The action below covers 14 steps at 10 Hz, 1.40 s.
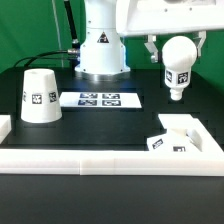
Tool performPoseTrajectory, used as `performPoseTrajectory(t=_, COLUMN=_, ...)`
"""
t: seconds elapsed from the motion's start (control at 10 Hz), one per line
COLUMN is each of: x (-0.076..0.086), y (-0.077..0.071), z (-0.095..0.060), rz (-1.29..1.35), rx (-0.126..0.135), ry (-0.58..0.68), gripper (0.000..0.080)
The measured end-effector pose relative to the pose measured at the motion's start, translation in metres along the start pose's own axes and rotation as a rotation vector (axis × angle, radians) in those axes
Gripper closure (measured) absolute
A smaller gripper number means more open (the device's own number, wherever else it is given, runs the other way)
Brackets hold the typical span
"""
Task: Assemble lamp
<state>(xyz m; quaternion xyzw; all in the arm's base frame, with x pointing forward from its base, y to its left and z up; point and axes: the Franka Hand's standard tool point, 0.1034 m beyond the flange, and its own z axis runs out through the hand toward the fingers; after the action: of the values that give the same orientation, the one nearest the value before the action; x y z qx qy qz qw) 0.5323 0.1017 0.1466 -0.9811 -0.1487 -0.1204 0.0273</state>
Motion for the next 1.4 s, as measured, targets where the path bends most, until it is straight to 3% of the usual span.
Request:
performPoseTrajectory(t=0.4, x=0.030, y=0.019, z=-0.006, rz=-0.082, rx=-0.009, ry=0.023, gripper=0.0223)
performPoseTrajectory(t=0.8, x=0.028, y=0.024, z=-0.002, rz=-0.085, rx=-0.037, ry=0.101, gripper=0.0223)
performPoseTrajectory(t=1.0, x=0.037, y=0.039, z=0.007, rz=-0.175, rx=-0.061, ry=0.138, gripper=0.0223)
performPoseTrajectory(t=1.2, x=0.049, y=0.042, z=0.011, rz=-0.180, rx=-0.063, ry=0.147, gripper=0.0223)
performPoseTrajectory(t=1.4, x=0.049, y=0.042, z=0.012, rz=-0.180, rx=-0.062, ry=0.144, gripper=0.0223)
